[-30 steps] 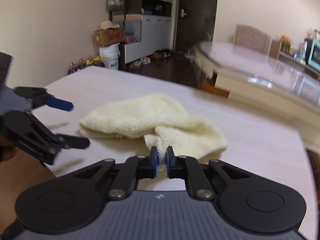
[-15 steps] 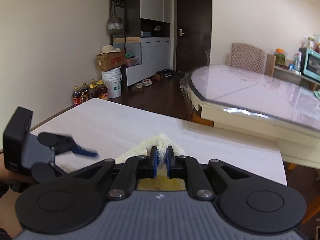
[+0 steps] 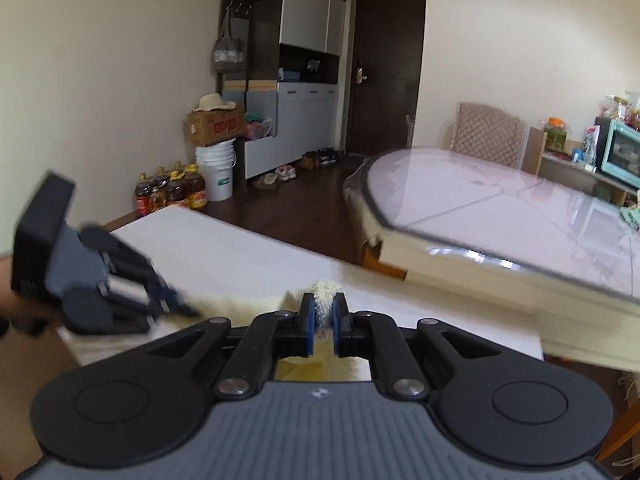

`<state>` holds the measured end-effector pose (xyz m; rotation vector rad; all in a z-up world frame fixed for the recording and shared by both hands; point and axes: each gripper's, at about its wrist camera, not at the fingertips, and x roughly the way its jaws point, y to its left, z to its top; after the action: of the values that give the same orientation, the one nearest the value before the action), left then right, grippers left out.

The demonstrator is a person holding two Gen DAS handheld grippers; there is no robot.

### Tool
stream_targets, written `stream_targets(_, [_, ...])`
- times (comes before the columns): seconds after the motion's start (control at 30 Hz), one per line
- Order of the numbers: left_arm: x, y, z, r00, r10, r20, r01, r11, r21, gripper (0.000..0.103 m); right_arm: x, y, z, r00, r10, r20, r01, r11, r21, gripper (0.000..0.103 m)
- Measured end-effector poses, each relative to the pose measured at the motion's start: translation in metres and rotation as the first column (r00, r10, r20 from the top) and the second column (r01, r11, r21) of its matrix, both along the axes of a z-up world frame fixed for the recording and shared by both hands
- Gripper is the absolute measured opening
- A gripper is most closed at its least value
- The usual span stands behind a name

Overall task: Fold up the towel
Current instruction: 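Grasp a towel corner with the right gripper and lift it while the left gripper grasps another corner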

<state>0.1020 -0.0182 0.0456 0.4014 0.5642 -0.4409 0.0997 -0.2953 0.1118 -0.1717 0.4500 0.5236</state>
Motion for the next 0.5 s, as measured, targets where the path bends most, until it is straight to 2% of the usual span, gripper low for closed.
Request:
stream_targets(0.1, [-0.007, 0.008, 0.012, 0.998, -0.040, -0.048, 0.041, 0.999, 0.024, 0.008, -0.011, -0.001, 0.003, 0.999, 0.045, -0.020, -0.046, 0.999, -0.013, 0.009])
stream_targets(0.17, [-0.017, 0.010, 0.009, 0.993, -0.074, -0.091, 0.077, 0.997, 0.027, 0.011, -0.023, -0.002, -0.006, 0.993, 0.093, -0.076, -0.095, 0.995, -0.022, 0.009])
stream_targets(0.3, [-0.044, 0.013, -0.027, 0.970, -0.125, -0.210, 0.143, 0.987, 0.072, 0.014, -0.041, -0.008, -0.028, 0.972, 0.140, -0.190, -0.143, 0.990, -0.002, 0.009])
stream_targets(0.37, [-0.050, 0.019, -0.036, 0.959, -0.135, -0.248, 0.151, 0.987, 0.049, 0.017, -0.048, -0.012, -0.041, 0.957, 0.151, -0.246, -0.153, 0.988, 0.011, 0.009])
stream_targets(0.4, [-0.052, 0.022, -0.039, 0.954, -0.142, -0.265, 0.156, 0.987, 0.035, 0.023, -0.051, -0.013, -0.051, 0.945, 0.160, -0.285, -0.165, 0.986, 0.008, 0.010])
stream_targets(0.47, [-0.053, 0.028, -0.040, 0.948, -0.151, -0.282, 0.161, 0.987, 0.013, 0.049, -0.055, -0.013, -0.064, 0.924, 0.178, -0.337, -0.187, 0.982, 0.004, 0.013])
stream_targets(0.5, [-0.051, 0.034, -0.036, 0.949, -0.152, -0.276, 0.155, 0.988, -0.011, 0.054, -0.055, -0.014, -0.067, 0.919, 0.183, -0.349, -0.191, 0.982, 0.011, 0.016])
